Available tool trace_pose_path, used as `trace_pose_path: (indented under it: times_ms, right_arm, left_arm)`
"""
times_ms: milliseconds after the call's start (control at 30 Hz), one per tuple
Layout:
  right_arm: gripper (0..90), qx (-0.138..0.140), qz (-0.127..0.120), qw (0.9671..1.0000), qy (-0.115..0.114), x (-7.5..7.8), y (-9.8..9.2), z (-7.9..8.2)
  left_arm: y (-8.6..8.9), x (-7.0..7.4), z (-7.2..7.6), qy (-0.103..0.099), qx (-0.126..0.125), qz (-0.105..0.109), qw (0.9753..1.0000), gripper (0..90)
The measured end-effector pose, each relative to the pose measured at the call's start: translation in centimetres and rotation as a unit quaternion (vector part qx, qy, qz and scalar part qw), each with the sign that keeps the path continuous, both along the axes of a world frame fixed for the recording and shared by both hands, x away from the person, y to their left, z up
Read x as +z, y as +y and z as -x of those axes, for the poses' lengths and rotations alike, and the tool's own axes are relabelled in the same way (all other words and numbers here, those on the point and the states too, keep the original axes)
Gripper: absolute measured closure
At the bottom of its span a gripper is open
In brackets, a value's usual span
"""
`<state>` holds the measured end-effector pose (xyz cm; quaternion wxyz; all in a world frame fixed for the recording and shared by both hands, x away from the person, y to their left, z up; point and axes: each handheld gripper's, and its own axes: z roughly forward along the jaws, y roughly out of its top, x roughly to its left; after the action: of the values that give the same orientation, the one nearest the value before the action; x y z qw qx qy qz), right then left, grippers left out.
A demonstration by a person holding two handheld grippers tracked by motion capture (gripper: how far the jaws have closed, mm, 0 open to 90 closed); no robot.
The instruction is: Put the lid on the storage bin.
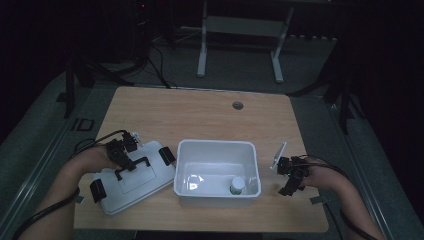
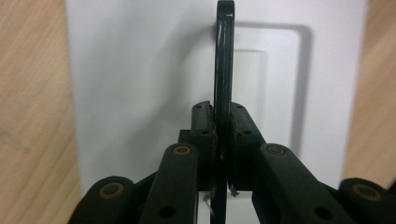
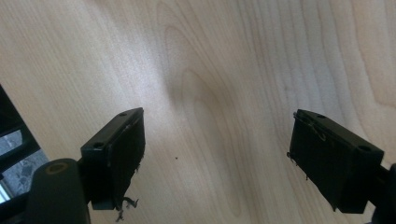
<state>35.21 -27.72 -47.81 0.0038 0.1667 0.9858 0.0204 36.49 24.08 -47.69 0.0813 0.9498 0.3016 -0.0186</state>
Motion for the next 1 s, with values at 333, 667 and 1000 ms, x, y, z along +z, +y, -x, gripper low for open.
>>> trace_pose_path:
  times_ms: [333, 667, 1000]
  right_arm:
    - [18.1, -0.001, 0.001, 1.0, -0.004, 0.1, 0.2, 0.0]
    - [18.0, 0.0, -0.004, 0.9999, -0.009, 0.3, 0.1, 0.1]
    - [18.0, -0.002, -0.006, 0.9999, -0.011, 0.6, 0.2, 0.1]
  left_arm:
    - [0.1, 0.5, 0.1, 0.007, 0.005, 0.008, 0.9999, 83.6]
    - [0.9, 3.8, 1.1, -0.002, 0.003, 0.008, 1.0, 83.7]
    - [1.0, 7.8, 2.2, -0.01, -0.018, -0.007, 0.9998, 83.6]
